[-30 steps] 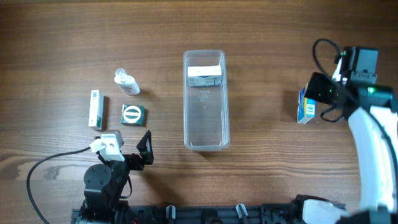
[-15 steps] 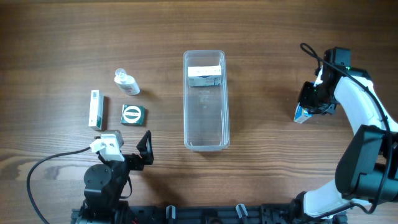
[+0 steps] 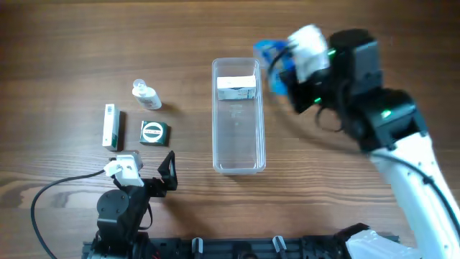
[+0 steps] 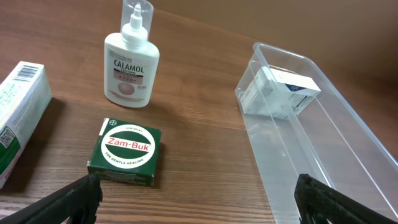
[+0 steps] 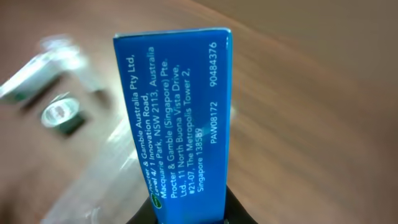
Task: Pack container
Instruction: 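Carry the blue box over the container and lower it inside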
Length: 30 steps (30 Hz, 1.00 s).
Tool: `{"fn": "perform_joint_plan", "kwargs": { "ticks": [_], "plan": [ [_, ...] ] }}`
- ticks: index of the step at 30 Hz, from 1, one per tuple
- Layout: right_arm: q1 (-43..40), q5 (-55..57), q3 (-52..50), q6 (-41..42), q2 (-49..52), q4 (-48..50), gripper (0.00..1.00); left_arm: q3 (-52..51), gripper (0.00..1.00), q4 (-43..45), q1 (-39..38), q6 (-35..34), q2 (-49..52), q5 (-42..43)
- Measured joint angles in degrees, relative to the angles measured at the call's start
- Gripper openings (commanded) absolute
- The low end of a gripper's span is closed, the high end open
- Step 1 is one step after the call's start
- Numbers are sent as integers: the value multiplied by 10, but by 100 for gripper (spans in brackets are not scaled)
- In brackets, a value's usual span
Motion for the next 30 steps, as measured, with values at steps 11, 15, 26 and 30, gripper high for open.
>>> {"fn": "perform_joint_plan", "kwargs": {
  "ticks": [11,15,26,30],
  "plan": [
    [142,124,0,-403,219,-14,4,0,100,0,0,0,0,0],
    [140,144,1,-447,246,-6,4,0,100,0,0,0,0,0],
    [98,117,1,-471,276,27,4,0,100,0,0,0,0,0],
    [98,101,1,-476,296,45,4,0,100,0,0,0,0,0]
  ]
}}
